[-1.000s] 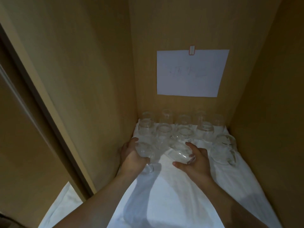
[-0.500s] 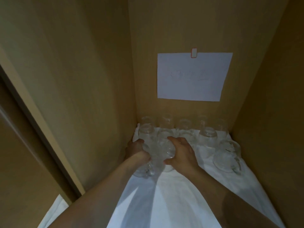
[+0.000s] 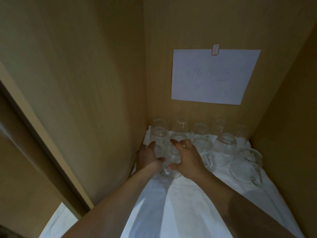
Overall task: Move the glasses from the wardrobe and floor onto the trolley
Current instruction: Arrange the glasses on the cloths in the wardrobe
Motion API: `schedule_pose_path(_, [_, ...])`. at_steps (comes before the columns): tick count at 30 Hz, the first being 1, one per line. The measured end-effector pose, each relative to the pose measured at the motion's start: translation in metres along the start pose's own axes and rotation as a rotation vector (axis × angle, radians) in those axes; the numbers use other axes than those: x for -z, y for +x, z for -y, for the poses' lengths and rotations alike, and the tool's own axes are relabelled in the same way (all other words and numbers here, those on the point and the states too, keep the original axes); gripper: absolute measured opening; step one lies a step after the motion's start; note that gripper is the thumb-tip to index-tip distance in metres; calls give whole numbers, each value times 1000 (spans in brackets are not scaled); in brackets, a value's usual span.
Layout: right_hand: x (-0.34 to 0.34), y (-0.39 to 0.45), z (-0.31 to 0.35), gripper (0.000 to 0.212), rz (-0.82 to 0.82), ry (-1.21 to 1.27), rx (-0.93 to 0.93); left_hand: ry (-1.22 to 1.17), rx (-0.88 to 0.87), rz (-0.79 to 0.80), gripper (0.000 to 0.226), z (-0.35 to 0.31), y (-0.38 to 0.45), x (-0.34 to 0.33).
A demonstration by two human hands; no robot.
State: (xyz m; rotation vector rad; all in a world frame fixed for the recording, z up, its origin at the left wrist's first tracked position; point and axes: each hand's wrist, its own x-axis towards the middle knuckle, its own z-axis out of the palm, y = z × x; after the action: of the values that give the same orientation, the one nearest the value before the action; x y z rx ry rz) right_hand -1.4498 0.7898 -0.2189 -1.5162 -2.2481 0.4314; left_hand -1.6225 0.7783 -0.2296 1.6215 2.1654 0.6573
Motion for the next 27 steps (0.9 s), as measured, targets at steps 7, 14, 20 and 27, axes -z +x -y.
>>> schedule_pose_path(7, [17, -20, -2, 115, 75, 126, 0, 14, -22, -16, 73, -12, -19, 14])
schedule_pose_path(14, [40, -62, -10, 109, 51, 93, -61, 31, -93, -93, 67, -39, -67, 22])
schedule_pose_path(20, [50, -105, -14, 106, 36, 90, -40, 81, -175, -173, 63, -54, -119, 23])
schedule_pose_path(27, [48, -141, -6, 99, 65, 83, 21, 126, -225, -189, 65, -49, -174, 29])
